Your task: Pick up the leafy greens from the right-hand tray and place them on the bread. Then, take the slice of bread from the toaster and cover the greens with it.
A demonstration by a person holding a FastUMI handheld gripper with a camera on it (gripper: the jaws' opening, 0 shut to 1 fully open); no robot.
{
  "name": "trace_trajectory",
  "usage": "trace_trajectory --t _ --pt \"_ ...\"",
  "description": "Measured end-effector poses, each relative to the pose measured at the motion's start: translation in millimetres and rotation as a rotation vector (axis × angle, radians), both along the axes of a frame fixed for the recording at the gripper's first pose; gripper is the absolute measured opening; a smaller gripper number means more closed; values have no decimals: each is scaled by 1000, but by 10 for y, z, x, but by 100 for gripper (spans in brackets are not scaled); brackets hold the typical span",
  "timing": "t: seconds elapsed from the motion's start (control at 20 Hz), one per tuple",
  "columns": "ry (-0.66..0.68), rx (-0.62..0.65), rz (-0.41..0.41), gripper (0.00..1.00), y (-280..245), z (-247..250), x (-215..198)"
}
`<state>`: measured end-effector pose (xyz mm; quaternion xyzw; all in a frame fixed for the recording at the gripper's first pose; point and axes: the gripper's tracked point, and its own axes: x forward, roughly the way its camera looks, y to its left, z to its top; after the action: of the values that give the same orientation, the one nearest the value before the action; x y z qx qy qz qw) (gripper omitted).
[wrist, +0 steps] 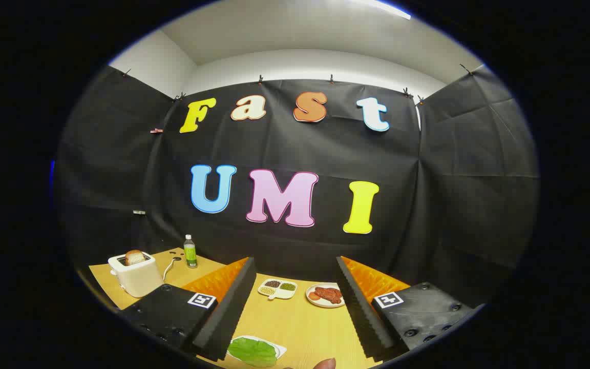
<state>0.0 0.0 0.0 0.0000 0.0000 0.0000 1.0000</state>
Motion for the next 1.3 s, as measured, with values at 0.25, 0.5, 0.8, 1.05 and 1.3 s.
trace_trajectory --t 0.25,0.5,0.8,1.05,1.3 --pt "7 -16 15 95 26 -12 -6" --pt "6 -24 13 96 29 -26 21" --pt "14 -26 12 96 52 -56 32" --pt "20 -28 11 96 54 -78 35" --pt "102 -34 89 96 145 -322 89"
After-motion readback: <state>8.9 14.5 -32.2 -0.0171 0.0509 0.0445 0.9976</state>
